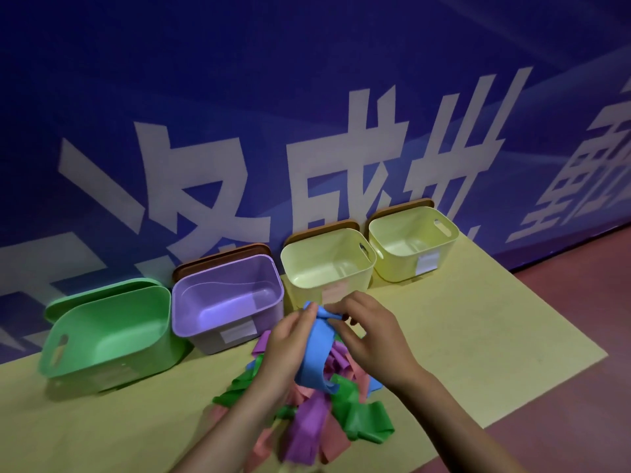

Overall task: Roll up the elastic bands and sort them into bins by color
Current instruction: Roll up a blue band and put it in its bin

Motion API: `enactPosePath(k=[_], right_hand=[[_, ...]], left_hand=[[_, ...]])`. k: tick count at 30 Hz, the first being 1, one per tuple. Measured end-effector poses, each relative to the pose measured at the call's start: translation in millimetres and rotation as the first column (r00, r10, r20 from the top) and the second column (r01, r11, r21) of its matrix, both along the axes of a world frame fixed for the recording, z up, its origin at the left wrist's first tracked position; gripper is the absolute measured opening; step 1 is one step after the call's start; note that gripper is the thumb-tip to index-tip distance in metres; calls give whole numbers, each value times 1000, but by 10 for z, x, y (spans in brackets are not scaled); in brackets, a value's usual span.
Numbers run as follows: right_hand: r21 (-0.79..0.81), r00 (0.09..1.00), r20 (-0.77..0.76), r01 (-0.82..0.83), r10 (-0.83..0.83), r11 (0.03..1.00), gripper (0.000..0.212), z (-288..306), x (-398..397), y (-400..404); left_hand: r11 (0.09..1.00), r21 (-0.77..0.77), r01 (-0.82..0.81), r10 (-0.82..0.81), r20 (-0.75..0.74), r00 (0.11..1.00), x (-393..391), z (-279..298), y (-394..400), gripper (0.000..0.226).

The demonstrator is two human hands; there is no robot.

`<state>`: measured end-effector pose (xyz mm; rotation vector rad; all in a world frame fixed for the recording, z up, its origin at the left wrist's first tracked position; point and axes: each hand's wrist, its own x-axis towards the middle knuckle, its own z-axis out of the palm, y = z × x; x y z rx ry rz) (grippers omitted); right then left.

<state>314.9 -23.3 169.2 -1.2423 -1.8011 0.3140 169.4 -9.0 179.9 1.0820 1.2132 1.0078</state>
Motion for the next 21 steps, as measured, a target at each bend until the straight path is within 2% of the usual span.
enactPosePath(k=[2, 6, 8, 10, 12, 15, 18, 21], right_hand=[[21, 1000, 18, -23, 23, 1000, 18, 1, -80, 8], [-110, 985, -153, -95, 78, 989, 24, 43, -246, -33], [-242, 959, -282, -97, 25, 965, 23, 46, -354, -71], [-365, 890, -450, -116, -66, 924, 21, 41, -457, -80], [-429, 842, -522, -121, -136, 895, 18, 34, -518, -53], [-430, 873, -473, -113, -117, 895, 9, -11, -518, 14], [-390, 909, -413, -116, -61, 913, 5, -36, -465, 119], [-313, 951, -308, -123, 22, 942, 4, -43, -416, 233]], left_hand=[[1000, 13, -2, 2, -8, 1000, -98, 2, -4, 22], [1000, 15, 8, -7, -27, 1000, -313, 5, 12, 21], [998, 40, 44, -42, -64, 997, -408, 9, 28, 19], [993, 58, 107, -101, -100, 990, -455, 22, 20, 17], [987, 56, 149, -141, -126, 982, -475, 19, 8, 16], [984, 88, 153, -135, -184, 974, -499, -45, 29, 16], [990, 104, 92, -64, -244, 968, -506, -98, 90, 38], [994, 93, 54, -21, -326, 945, -455, -110, 166, 39]])
